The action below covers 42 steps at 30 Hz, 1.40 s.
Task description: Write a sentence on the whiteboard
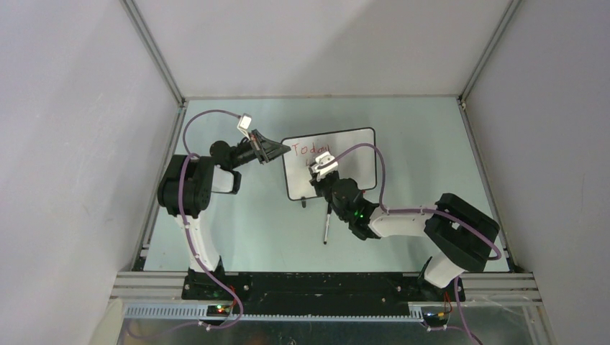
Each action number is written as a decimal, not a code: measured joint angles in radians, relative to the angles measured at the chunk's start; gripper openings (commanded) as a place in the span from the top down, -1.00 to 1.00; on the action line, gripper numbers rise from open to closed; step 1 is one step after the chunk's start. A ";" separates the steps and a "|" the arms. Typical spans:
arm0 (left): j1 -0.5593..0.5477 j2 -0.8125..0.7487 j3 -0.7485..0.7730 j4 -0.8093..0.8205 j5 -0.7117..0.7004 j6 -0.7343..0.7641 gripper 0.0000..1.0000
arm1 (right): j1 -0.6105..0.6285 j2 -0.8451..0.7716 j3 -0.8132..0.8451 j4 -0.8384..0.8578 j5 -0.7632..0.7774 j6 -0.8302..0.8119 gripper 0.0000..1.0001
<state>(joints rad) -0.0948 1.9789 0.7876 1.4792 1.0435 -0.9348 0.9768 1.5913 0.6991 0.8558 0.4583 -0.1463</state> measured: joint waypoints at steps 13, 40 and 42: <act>0.000 0.000 0.000 0.000 0.000 0.000 1.00 | 0.027 0.000 0.000 -0.023 0.041 -0.036 1.00; 0.000 0.000 0.000 0.000 0.000 0.000 1.00 | -0.014 0.000 0.001 0.007 -0.022 -0.018 1.00; 0.000 0.000 0.000 0.000 0.000 0.000 1.00 | -0.016 0.000 0.001 0.010 -0.023 -0.017 1.00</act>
<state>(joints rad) -0.0948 1.9789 0.7876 1.4792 1.0431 -0.9344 0.9607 1.5913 0.6998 0.8661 0.4358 -0.1635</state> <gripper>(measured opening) 0.033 0.151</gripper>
